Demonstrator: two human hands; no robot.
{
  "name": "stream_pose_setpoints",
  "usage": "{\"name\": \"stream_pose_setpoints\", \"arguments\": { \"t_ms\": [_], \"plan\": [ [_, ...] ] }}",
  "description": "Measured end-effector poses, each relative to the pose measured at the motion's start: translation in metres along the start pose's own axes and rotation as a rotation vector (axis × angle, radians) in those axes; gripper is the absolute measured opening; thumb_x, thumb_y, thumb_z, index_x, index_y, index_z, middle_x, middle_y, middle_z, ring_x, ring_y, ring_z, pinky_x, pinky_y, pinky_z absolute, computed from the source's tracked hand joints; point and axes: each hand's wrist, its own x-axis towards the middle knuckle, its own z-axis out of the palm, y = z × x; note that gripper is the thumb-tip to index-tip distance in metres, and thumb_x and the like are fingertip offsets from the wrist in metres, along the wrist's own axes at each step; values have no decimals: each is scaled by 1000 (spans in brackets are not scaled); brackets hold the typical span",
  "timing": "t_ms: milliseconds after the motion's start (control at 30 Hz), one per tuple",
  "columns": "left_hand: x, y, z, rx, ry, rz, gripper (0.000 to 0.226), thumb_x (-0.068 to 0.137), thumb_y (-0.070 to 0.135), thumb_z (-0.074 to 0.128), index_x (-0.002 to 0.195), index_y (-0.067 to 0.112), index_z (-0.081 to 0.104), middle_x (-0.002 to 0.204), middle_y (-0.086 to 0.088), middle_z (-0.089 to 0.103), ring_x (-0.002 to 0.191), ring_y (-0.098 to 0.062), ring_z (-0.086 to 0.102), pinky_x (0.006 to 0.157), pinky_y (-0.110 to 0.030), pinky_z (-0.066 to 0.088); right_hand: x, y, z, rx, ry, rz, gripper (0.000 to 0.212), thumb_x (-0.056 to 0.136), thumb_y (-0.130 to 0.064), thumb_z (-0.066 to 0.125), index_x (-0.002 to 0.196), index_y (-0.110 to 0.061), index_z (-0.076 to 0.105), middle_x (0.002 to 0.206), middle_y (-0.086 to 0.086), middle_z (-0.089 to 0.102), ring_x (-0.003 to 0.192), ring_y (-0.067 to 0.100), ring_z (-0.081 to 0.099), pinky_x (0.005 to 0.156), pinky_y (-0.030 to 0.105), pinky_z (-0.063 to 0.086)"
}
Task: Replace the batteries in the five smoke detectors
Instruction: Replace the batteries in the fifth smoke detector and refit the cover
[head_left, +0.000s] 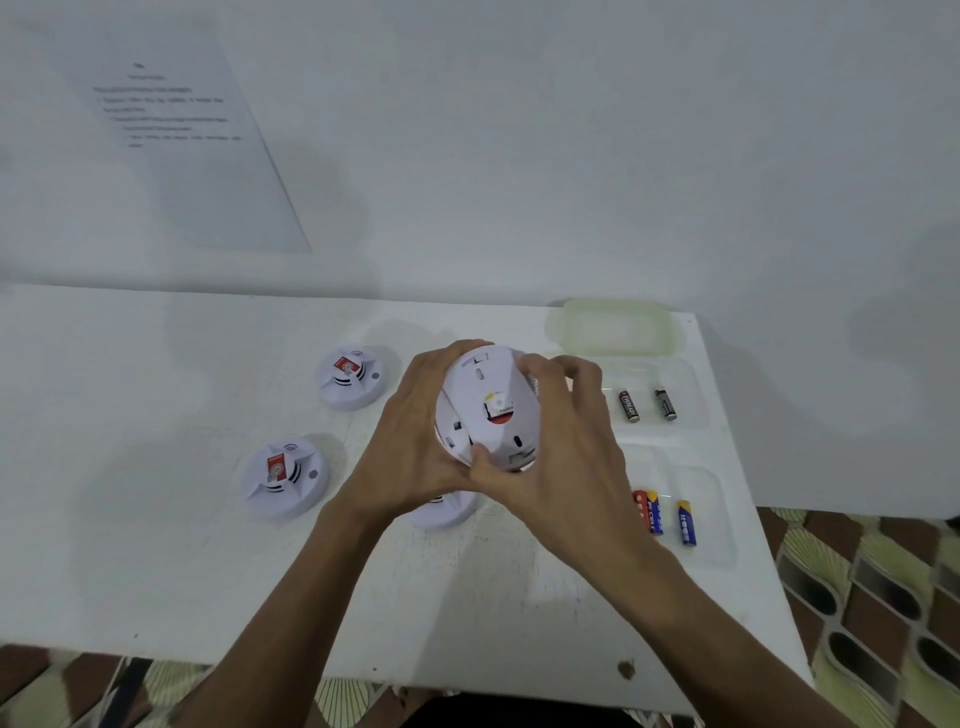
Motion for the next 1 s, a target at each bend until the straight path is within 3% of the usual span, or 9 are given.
{"name": "stream_pose_setpoints", "arguments": {
  "t_ms": [100, 200, 333, 433, 500, 633, 833, 933, 1000],
  "plan": [
    [-2, -7, -1, -22, -21, -24, 74, 75, 63, 62, 138, 36, 34, 138, 22, 42, 126, 1, 42, 104, -13, 31, 4, 0, -2, -88, 0, -26, 75, 67, -60, 63, 131, -32, 34, 126, -4, 34, 105, 17, 48, 78, 38, 54],
    [0, -6, 0, -23, -72, -30, 81, 71, 42, 73, 137, 13, 36, 137, 11, 42, 126, 4, 39, 104, -12, 29, 7, 0, -4, -254, 106, -49, 72, 68, -65, 61, 125, -22, 53, 118, 4, 45, 101, 22, 47, 77, 34, 45],
    [4, -5, 0, 59, -84, 5, 78, 69, 50, 71, 136, 30, 36, 136, 27, 39, 125, 1, 40, 105, -15, 28, 9, -5, 0, -235, 146, -78, 64, 68, -53, 67, 113, -8, 61, 97, 6, 53, 88, 24, 49, 70, 32, 44],
    [1, -9, 1, 54, -92, -60, 73, 78, 29, 74, 136, 4, 39, 138, -5, 45, 124, 12, 35, 106, -21, 32, 9, -8, 2, -137, 89, -46, 59, 69, -39, 75, 112, -3, 58, 101, 8, 51, 91, 22, 47, 72, 33, 46],
    [0, -7, 0, 53, -107, -77, 69, 85, 39, 64, 136, -1, 38, 138, -14, 45, 124, 18, 31, 108, -21, 29, 9, -9, 4, -102, 45, -16, 61, 71, -35, 77, 118, -4, 53, 107, 6, 48, 96, 19, 42, 75, 31, 44],
    [2, 0, -2, 124, -103, -13, 75, 79, 69, 50, 137, 25, 35, 135, 10, 42, 125, 11, 33, 106, -12, 24, 8, -11, 4, -27, 1, 26, 73, 72, -35, 77, 130, -12, 40, 112, -2, 38, 101, 13, 35, 78, 26, 38],
    [-6, -8, -7, 128, -51, -52, 86, 67, 76, 58, 135, 30, 35, 130, 17, 44, 119, 3, 41, 103, -14, 32, 4, -7, -16, 351, -36, 77, 52, 70, -29, 79, 108, -30, 44, 107, -5, 49, 96, 10, 53, 76, 18, 48],
    [-8, -8, -16, 173, -51, -50, 89, 56, 62, 75, 131, 40, 32, 125, 36, 39, 116, 12, 38, 99, -10, 32, 5, 9, -25, 639, -98, 202, 32, 72, -27, 73, 96, -27, 52, 100, -2, 60, 94, 17, 63, 84, 30, 55],
    [-12, -13, -19, 194, -47, -79, 94, 54, 61, 76, 134, 38, 31, 129, 35, 36, 119, 12, 35, 101, -11, 29, 4, 21, -27, 946, -130, 367, 21, 74, -21, 65, 93, -19, 56, 92, 2, 63, 93, 28, 65, 86, 39, 54]
  ]
}}
